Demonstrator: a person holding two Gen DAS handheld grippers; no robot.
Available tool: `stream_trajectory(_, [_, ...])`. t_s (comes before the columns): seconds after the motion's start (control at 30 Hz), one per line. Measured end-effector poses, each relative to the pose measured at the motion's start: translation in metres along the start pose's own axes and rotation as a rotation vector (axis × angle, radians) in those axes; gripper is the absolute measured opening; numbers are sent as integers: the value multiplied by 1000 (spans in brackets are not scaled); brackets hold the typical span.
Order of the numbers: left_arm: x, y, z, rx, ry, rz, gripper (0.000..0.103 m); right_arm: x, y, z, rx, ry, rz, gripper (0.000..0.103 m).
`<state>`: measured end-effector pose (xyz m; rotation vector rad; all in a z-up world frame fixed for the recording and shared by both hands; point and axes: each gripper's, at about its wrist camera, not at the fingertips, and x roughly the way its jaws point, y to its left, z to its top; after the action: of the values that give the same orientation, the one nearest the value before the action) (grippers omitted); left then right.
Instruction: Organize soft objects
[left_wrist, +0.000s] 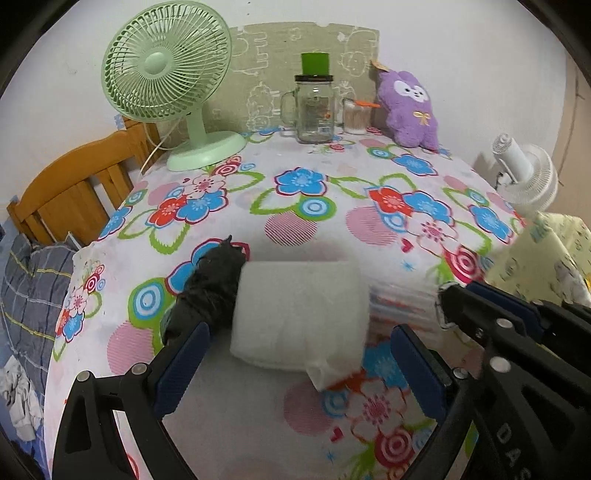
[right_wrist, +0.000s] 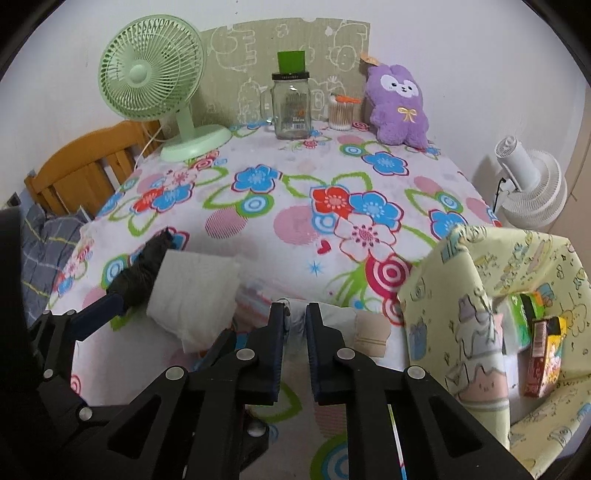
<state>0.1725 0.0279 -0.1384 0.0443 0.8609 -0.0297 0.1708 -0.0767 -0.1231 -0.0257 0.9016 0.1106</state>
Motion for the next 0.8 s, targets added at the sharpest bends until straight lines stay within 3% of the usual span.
stream_trajectory(0.27, [23,4,4,-26,43,-10,99,23,0,8,10,25,10,14])
stream_trajectory(0.6, [31,6,-1,-38,67,-36,78,38,0,7,16,49,11,15])
stream_trajectory(0.8, [24,4,-4,-38,61,-41,72,34,1,4,11,46,14,15])
